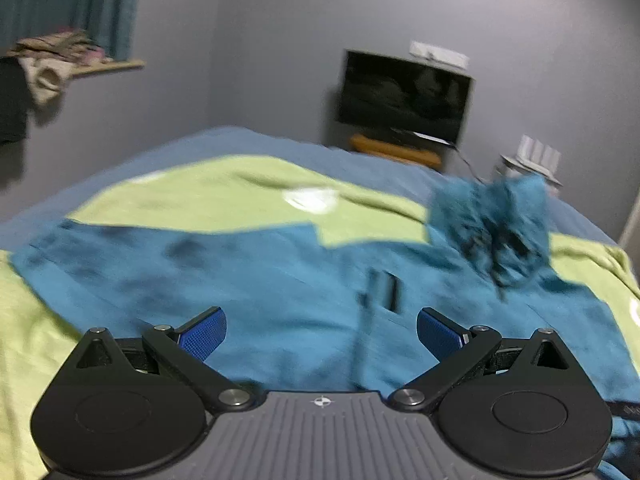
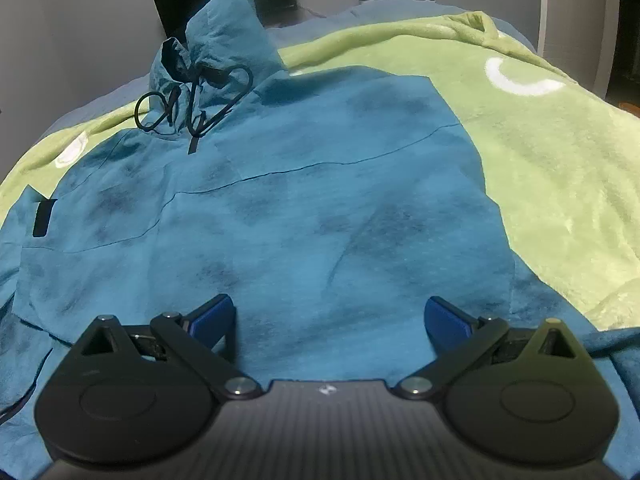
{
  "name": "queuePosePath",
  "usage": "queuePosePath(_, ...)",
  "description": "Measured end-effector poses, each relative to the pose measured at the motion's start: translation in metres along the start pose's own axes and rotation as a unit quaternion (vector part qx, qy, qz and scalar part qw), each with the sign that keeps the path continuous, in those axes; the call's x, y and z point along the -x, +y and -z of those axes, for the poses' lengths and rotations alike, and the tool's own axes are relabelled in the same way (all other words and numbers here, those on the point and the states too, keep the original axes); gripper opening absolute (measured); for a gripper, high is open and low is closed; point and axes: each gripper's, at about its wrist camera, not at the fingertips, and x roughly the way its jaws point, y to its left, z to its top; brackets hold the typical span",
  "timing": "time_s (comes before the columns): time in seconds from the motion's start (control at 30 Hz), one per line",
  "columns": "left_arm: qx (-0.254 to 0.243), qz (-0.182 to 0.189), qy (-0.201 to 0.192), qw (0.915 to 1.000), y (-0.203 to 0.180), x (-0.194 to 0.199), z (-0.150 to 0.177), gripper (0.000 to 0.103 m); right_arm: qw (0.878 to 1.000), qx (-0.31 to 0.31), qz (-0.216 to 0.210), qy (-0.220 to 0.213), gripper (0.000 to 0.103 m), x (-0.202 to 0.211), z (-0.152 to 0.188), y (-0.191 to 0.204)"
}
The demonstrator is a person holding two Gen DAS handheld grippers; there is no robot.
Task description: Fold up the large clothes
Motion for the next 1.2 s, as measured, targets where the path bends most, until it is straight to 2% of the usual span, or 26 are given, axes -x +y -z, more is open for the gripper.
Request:
queuePosePath(0.17, 0.033, -0.073, 0.001, 0.9968, 0.073, 0.001, -0.011, 0.103, 1.0, 0.002, 0.004, -0.001, 0.103, 0.0, 0.001, 0.0)
queuePosePath(0.23, 0.064, -0.096, 0.012, 0.9933, 0.105, -0.003, -0.01, 0.103, 1.0, 0.003, 0.001, -0.002, 0.103, 0.003, 0.001, 0.001)
queuePosePath(0.3, 0.106, -0.103, 0.031, 0.9885, 0.142, -0.01, -0.007, 0.102, 1.0, 0.004, -0.003, -0.008, 0.103, 0.006, 0.002, 0.001)
queuePosePath(0.37, 0.14, -0.107, 0.052, 0.983, 0.17, -0.02, 0.0, 0.102, 0.999, 0.009, -0.011, -0.034, 0.103, 0.016, 0.003, 0.004)
queuePosePath(0.43, 0.168, -0.11, 0.066, 0.9774, 0.195, -0.029, 0.007, 0.099, 0.996, 0.015, -0.034, -0.08, 0.103, 0.033, 0.006, 0.008)
queuePosePath(0.5, 0.2, -0.1, 0.08, 0.9714, 0.215, -0.041, 0.016, 0.092, 0.988, 0.027, -0.067, -0.135, 0.103, 0.053, 0.01, 0.015)
queuePosePath(0.53, 0.217, -0.096, 0.084, 0.9678, 0.223, -0.046, 0.022, 0.084, 0.984, 0.041, -0.081, -0.156, 0.103, 0.061, 0.013, 0.02)
queuePosePath(0.6, 0.245, -0.091, 0.091, 0.961, 0.239, -0.06, 0.027, 0.075, 0.977, 0.079, -0.094, -0.173, 0.103, 0.067, 0.018, 0.035)
queuePosePath(0.67, 0.258, -0.095, 0.102, 0.956, 0.249, -0.079, 0.03, 0.066, 0.976, 0.109, -0.1, -0.162, 0.103, 0.063, 0.021, 0.047)
queuePosePath(0.73, 0.257, -0.109, 0.106, 0.9544, 0.254, -0.093, 0.027, 0.063, 0.976, 0.128, -0.103, -0.143, 0.103, 0.055, 0.023, 0.056)
queuePosePath(0.97, 0.224, -0.158, 0.101, 0.9563, 0.265, -0.135, 0.014, 0.063, 0.982, 0.137, -0.095, -0.093, 0.103, 0.03, 0.025, 0.065)
queuePosePath(1.07, 0.23, -0.159, 0.112, 0.9534, 0.274, -0.148, 0.01, 0.061, 0.983, 0.135, -0.094, -0.085, 0.103, 0.025, 0.025, 0.065)
queuePosePath(1.1, 0.237, -0.154, 0.116, 0.9522, 0.277, -0.15, 0.009, 0.053, 0.983, 0.134, -0.094, -0.083, 0.103, 0.023, 0.025, 0.065)
queuePosePath(1.17, 0.239, -0.157, 0.104, 0.9526, 0.28, -0.146, 0.005, 0.013, 0.984, 0.131, -0.094, -0.079, 0.103, 0.022, 0.024, 0.064)
queuePosePath(1.2, 0.235, -0.162, 0.094, 0.9536, 0.281, -0.143, 0.004, 0.006, 0.984, 0.13, -0.093, -0.077, 0.103, 0.021, 0.024, 0.064)
